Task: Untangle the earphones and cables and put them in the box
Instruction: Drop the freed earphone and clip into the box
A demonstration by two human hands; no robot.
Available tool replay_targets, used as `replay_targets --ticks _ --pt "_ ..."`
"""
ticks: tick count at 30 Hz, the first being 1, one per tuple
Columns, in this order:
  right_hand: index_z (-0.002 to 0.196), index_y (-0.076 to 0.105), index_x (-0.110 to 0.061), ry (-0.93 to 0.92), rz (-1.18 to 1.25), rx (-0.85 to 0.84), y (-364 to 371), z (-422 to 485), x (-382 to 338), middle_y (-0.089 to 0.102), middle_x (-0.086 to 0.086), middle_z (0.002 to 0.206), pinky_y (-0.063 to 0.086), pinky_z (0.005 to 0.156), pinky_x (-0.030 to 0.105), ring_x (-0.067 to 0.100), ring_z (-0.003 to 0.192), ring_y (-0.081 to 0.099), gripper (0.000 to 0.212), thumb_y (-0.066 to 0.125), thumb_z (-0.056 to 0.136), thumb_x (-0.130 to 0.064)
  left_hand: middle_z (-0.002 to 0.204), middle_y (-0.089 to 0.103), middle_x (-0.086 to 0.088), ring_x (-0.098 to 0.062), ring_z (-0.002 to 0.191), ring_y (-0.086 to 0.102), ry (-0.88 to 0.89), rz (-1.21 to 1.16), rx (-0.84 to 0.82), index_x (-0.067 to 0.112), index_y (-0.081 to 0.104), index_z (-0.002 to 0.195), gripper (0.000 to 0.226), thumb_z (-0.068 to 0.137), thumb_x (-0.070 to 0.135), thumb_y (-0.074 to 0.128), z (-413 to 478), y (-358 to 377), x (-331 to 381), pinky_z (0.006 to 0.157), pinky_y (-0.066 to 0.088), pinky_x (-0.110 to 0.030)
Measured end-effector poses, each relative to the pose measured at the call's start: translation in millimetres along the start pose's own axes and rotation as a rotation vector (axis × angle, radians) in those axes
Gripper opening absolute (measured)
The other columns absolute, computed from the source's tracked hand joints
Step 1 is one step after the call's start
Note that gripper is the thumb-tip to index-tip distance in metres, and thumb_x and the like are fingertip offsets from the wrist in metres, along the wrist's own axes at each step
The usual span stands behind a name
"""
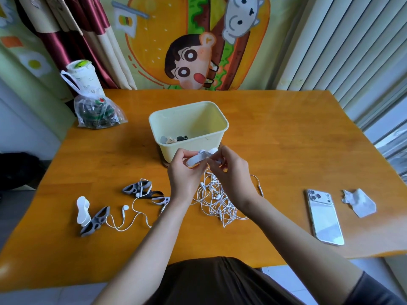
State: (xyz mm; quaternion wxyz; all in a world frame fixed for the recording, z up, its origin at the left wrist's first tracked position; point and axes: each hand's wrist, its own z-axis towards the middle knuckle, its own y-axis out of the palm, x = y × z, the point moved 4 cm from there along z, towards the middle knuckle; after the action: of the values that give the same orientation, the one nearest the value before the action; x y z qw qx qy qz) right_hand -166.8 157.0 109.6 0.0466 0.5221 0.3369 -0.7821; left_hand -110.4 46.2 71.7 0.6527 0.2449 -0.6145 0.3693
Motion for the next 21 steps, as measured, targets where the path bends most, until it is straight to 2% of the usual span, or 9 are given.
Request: replay_targets --ticks 4,8,11,13,16,18,21 --pt "0.073 0.044 -0.025 0.060 0.090 0.087 -2.6 3.0 0.5 0.056 0.000 0.075 0.036 0.057 0.012 0.005 0.063 0.046 0.027 0.061 0.089 -0.012 0.079 0.064 0.002 -0.005 0.071 0.060 -0.062 -0.098 0.032 0.010 0.056 0.084 0.024 0.075 0.010 0.079 -2.5 4.2 3.3 0.060 0.046 -0.011" --pt "0.074 0.043 -0.022 0.051 0.108 0.087 -8.3 7.0 -2.6 0.052 -0.004 0.072 0.036 0.056 0.014 0.006 0.062 0.044 0.025 0.058 0.090 -0.010 0.081 0.066 0.001 -0.004 0.074 0.062 -0.087 -0.144 0.027 0.018 0.055 0.080 0.025 0.076 0.011 0.079 -1.8 5.4 5.7 0.064 0.050 -0.015" --pt "0.078 0.047 -0.017 -0.051 0.004 0.045 -6.2 4.8 -7.9 0.053 -0.007 0.075 0.037 0.060 0.011 0.004 0.068 0.048 0.020 0.058 0.090 -0.007 0.086 0.068 -0.004 -0.016 0.083 0.065 -0.199 -0.258 0.037 0.017 0.057 0.082 0.025 0.074 0.008 0.079 0.2 7.0 -2.8 0.076 0.055 -0.029" --pt "0.083 0.052 -0.009 -0.129 -0.108 0.023 -3.1 2.2 -7.7 0.055 -0.004 0.080 0.038 0.063 0.013 0.010 0.074 0.049 0.010 0.059 0.089 -0.004 0.087 0.069 -0.008 -0.021 0.085 0.066 -0.288 -0.336 0.045 0.015 0.057 0.082 0.029 0.070 0.005 0.081 0.8 9.6 -6.4 0.080 0.055 -0.036" --pt "0.085 0.054 -0.005 -0.192 -0.208 -0.003 -1.6 0.2 -3.9 0.057 0.001 0.083 0.040 0.065 0.024 0.017 0.078 0.050 0.006 0.059 0.087 -0.002 0.087 0.068 -0.010 -0.023 0.086 0.065 -0.392 -0.433 0.054 0.011 0.057 0.084 0.029 0.070 0.003 0.081 -0.6 12.7 -11.1 0.074 0.055 -0.029" --pt "0.082 0.053 -0.011 -0.130 -0.144 0.009 -3.9 -0.6 -2.0 0.057 -0.002 0.081 0.040 0.063 0.021 0.009 0.073 0.050 0.011 0.059 0.088 -0.003 0.090 0.069 -0.010 -0.025 0.090 0.067 -0.403 -0.417 0.049 0.010 0.058 0.085 0.024 0.074 0.001 0.077 -1.5 12.8 -11.9 0.073 0.054 -0.027" --pt "0.073 0.046 -0.025 0.064 0.058 0.078 -7.8 1.5 3.3 0.058 -0.003 0.072 0.037 0.056 0.012 0.003 0.061 0.048 0.027 0.061 0.089 -0.009 0.088 0.068 -0.007 -0.024 0.090 0.067 -0.279 -0.291 0.020 0.012 0.059 0.085 0.023 0.074 0.002 0.077 1.4 10.7 -7.4 0.079 0.056 -0.035"
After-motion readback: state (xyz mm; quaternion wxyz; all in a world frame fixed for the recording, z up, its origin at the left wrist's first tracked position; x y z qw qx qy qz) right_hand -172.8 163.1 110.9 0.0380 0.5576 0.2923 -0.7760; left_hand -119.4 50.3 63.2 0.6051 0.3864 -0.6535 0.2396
